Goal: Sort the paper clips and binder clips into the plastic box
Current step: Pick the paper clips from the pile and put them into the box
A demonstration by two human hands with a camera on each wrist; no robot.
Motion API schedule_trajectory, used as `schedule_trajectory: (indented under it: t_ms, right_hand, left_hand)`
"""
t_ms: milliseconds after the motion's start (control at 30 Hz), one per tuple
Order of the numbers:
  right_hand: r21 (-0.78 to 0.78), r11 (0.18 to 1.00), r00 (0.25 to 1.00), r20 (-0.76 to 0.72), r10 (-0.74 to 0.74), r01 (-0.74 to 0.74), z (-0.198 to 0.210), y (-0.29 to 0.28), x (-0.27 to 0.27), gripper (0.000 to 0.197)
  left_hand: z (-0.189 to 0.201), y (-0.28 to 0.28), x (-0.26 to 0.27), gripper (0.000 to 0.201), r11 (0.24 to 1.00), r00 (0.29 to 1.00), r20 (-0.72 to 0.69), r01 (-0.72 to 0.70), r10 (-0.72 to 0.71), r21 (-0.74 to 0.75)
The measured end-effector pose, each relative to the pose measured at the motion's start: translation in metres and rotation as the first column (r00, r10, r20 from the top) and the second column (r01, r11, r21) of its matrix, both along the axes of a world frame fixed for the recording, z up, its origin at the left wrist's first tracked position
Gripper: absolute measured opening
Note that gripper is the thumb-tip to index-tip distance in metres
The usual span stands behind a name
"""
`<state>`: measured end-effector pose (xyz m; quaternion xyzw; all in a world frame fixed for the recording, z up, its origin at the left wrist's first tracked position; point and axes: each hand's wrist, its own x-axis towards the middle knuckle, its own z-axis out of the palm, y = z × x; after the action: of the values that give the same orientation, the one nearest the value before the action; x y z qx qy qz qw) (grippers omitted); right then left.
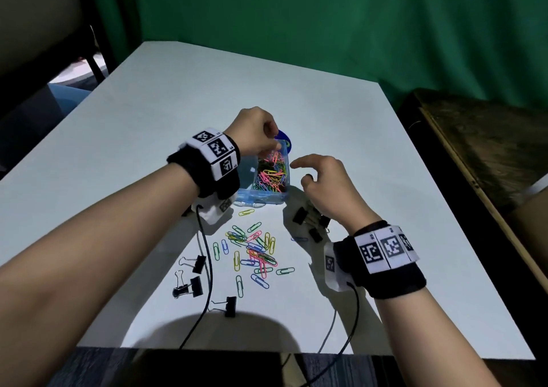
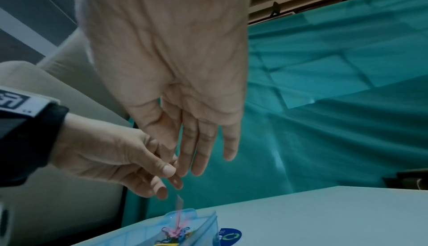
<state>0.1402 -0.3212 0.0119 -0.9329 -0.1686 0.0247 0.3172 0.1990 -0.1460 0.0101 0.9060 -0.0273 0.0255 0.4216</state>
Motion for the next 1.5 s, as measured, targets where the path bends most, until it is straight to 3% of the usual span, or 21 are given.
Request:
schedule_trajectory:
  t_ms: [100,200,267,367,500,600,733,800,900,967,1167,1267,1367,1500]
  right_hand:
    - [0.005,0.999,0.999,-0.018,0.032,-0.032,-0.004,0.007,-0.014,0.037]
    - [-0.050,0.979,0.977,-0.094,0.192,-0.197,-0.014,0.024,-0.028,0.030]
    - [-0.145,0.934,0.934,-0.203,0.295,-0.326,-0.021,0.036,-0.033,0.025]
    - [-0.287,0.842,0.861,-0.381,0.338,-0.457,-0.028,0.043,-0.037,0.025]
    - [-0.373,0.764,0.828,-0.429,0.361,-0.527,-0.031,0.038,-0.042,0.033]
    - [-0.330,0.800,0.838,-0.418,0.351,-0.501,-0.030,0.026,-0.046,0.042]
    - [-0.349,0.898,0.940,-0.299,0.163,-0.267,-0.035,0.004,-0.050,0.018]
    - [-0.461,0.866,0.937,-0.349,0.021,-0.191,-0.036,-0.004,-0.056,0.037]
    - [-0.576,0.784,0.891,-0.448,-0.066,-0.232,-0.036,-0.006,-0.067,0.059]
    - [-0.595,0.767,0.899,-0.434,-0.055,-0.240,-0.041,0.002,-0.072,0.065]
    - [-0.444,0.840,0.934,-0.307,0.184,-0.312,-0.050,0.034,-0.075,0.041]
    - [-0.441,0.855,0.948,-0.276,0.160,-0.273,-0.046,0.035,-0.072,0.061]
    - [-0.520,0.804,0.944,-0.294,0.150,-0.290,-0.050,0.034,-0.073,0.079]
    - [-0.437,0.827,0.914,-0.347,0.208,-0.354,-0.055,0.045,-0.070,0.077]
  left_hand:
    - [0.001,0.010,-0.003,0.023,0.999,1.000,-0.004,-0.030,0.030,-0.042]
    - [0.005,0.021,-0.009,0.019,0.998,0.999,-0.022,-0.039,0.038,-0.051]
    - [0.009,0.028,-0.016,0.016,0.998,0.998,-0.044,-0.038,0.036,-0.041]
    - [0.013,0.037,-0.032,0.011,1.000,0.994,-0.106,0.014,-0.013,0.012]
    - [0.008,0.044,-0.062,0.009,0.987,0.980,-0.180,0.108,-0.086,0.116]
    - [-0.004,0.046,-0.085,0.014,0.942,0.946,-0.287,0.226,-0.152,0.246]
    - [-0.023,0.043,-0.104,0.024,0.805,0.895,-0.412,0.369,-0.173,0.465]
    - [-0.033,0.040,-0.108,0.029,0.745,0.880,-0.450,0.401,-0.152,0.533]
    - [-0.043,0.033,-0.109,0.041,0.704,0.850,-0.499,0.459,-0.170,0.542]
    - [-0.045,0.025,-0.107,0.050,0.685,0.842,-0.505,0.481,-0.188,0.548]
    - [-0.052,0.000,-0.108,0.046,0.710,0.866,-0.417,0.477,-0.278,0.518]
    - [-0.046,0.008,-0.108,0.054,0.744,0.864,-0.413,0.472,-0.287,0.473]
    - [-0.043,0.016,-0.109,0.061,0.741,0.826,-0.467,0.522,-0.315,0.422]
    - [-0.046,0.015,-0.112,0.076,0.704,0.817,-0.491,0.538,-0.302,0.463]
